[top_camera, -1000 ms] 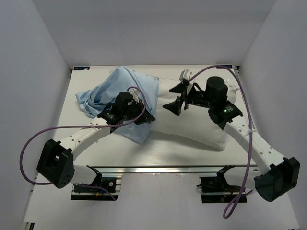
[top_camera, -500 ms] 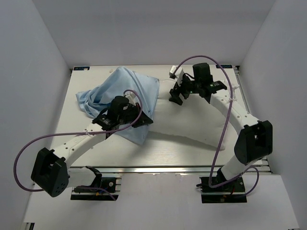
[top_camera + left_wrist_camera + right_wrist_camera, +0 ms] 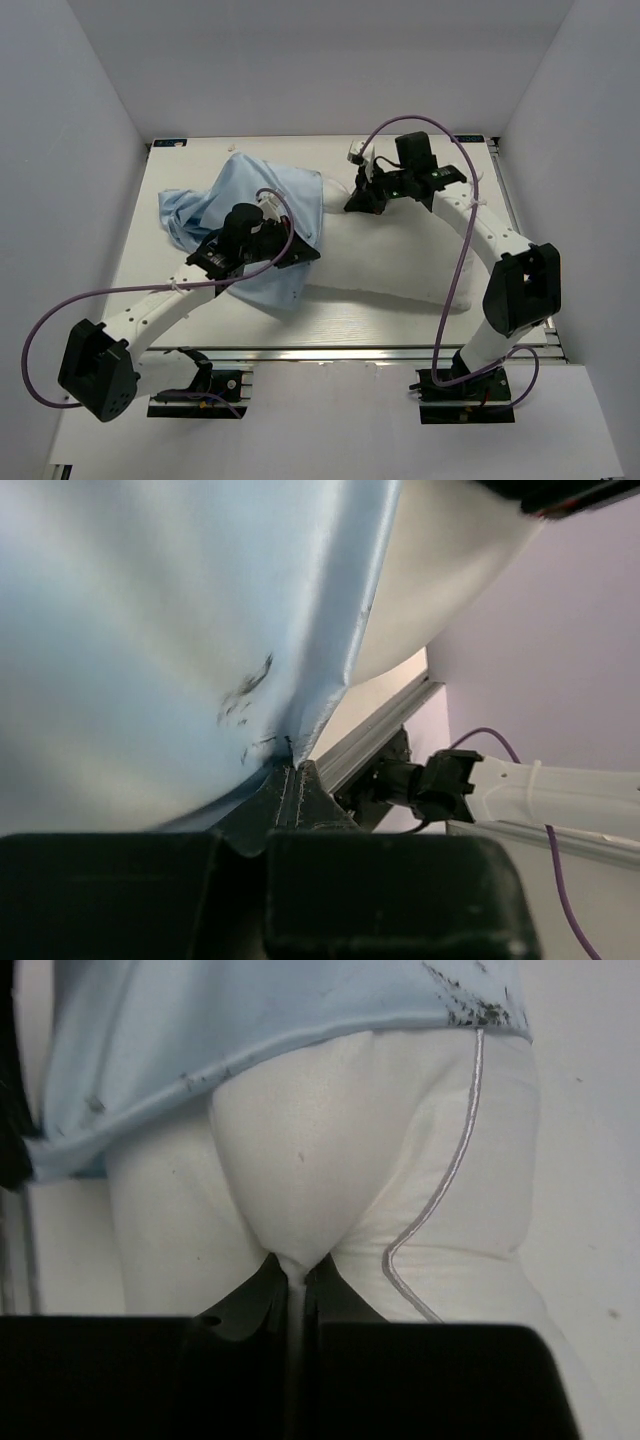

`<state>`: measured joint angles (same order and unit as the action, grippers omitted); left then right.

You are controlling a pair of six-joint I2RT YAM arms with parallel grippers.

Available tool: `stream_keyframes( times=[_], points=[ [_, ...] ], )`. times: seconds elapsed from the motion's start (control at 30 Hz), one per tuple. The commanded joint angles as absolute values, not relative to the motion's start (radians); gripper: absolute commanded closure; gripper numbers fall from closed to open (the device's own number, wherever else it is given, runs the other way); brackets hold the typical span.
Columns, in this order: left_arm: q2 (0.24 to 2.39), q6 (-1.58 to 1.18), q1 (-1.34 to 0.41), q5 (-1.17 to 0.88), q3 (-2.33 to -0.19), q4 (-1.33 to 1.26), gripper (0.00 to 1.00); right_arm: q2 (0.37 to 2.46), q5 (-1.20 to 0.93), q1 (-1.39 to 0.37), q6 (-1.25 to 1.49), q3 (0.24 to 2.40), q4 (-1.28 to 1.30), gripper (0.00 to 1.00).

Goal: Put the pillow into the pillowcase

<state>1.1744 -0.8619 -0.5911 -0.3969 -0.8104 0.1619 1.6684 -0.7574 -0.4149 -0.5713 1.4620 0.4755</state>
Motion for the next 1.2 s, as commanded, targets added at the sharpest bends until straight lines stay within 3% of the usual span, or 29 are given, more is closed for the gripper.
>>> stream_keyframes(
  times=[0.0, 0.17, 0.57, 0.87, 1.03, 1.17],
  points=[
    [1.212, -0.873, -0.597, -0.474, -0.848, 0.042, 1.0, 1.605, -1.002, -0.492, -0.16, 1.341, 0.363, 1.0],
    [1.31, -0.874, -0.6, -0.537, -0.939, -0.031, 1.0, 1.522, -0.921, -0.529, 0.202, 1.252, -0.072, 1.0],
    [1.221, -0.782, -0.597, -0.422, -1.07, 0.185, 1.0, 1.523, -0.689, -0.454, 0.256, 1.341, -0.222, 1.0],
    [1.48, -0.712, -0.575, -0.459, -1.442, 0.17, 1.0, 1.537, -0.554, -0.4, 0.174, 1.608, -0.284, 1.0],
    [1.431, -0.724, -0.575, -0.425, -1.312, 0.175, 1.0, 1.395, -0.489, -0.428, -0.082, 1.378, -0.373, 1.0],
    [1.322, -0.84, -0.557, -0.35, -0.972, 0.135, 1.0, 1.269, -0.379, -0.514, -0.302, 1.078, -0.371, 1.0]
  ],
)
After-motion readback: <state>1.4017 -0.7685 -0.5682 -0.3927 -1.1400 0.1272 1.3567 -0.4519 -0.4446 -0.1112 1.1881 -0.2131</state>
